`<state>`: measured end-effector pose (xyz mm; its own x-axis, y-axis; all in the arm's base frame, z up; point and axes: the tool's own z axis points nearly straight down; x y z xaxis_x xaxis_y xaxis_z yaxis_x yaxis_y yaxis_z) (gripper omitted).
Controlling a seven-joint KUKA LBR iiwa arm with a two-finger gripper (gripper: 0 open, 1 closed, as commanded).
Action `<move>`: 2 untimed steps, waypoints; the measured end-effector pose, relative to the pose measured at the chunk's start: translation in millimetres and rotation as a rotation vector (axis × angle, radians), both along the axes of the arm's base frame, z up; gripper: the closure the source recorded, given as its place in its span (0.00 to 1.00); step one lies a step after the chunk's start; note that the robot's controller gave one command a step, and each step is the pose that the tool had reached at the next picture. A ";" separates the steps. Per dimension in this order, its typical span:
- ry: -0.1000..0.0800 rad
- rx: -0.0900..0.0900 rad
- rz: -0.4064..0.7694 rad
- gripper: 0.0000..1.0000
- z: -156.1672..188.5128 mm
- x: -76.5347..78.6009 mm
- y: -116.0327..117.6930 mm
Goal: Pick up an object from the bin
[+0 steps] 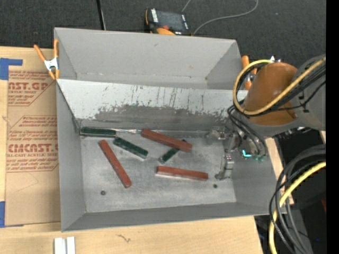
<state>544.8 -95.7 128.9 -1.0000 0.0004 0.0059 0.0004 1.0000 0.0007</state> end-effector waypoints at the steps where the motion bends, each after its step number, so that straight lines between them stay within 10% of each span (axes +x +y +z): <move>1: 0.003 0.002 -0.092 0.00 -62.9 -45.1 37.8; 2: -0.005 0.000 -0.093 1.00 -59.3 -42.1 35.7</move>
Offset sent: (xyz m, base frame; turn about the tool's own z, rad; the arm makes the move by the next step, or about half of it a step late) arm -0.0420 0.0347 -0.0589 0.0939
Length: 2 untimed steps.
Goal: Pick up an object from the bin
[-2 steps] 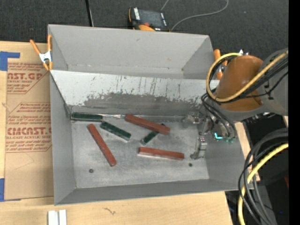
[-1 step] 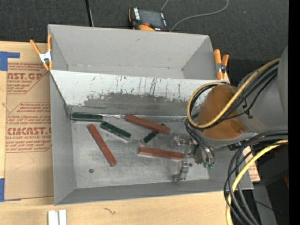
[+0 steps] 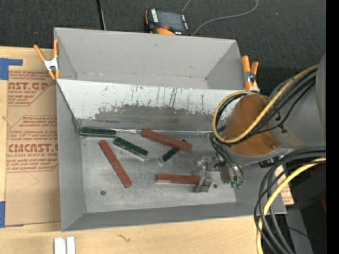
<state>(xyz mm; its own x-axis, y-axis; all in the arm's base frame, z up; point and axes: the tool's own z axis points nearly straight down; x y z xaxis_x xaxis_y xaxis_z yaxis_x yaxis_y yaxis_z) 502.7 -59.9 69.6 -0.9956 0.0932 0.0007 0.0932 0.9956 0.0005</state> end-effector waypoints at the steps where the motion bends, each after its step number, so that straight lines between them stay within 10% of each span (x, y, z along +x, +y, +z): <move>1: -0.010 0.000 -0.037 1.00 126.3 13.3 2.6; 2: -0.009 -0.001 0.353 1.00 200.2 30.3 35.8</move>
Offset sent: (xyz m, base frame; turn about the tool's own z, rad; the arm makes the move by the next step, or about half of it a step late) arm 0.0112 0.0019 0.1220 0.0383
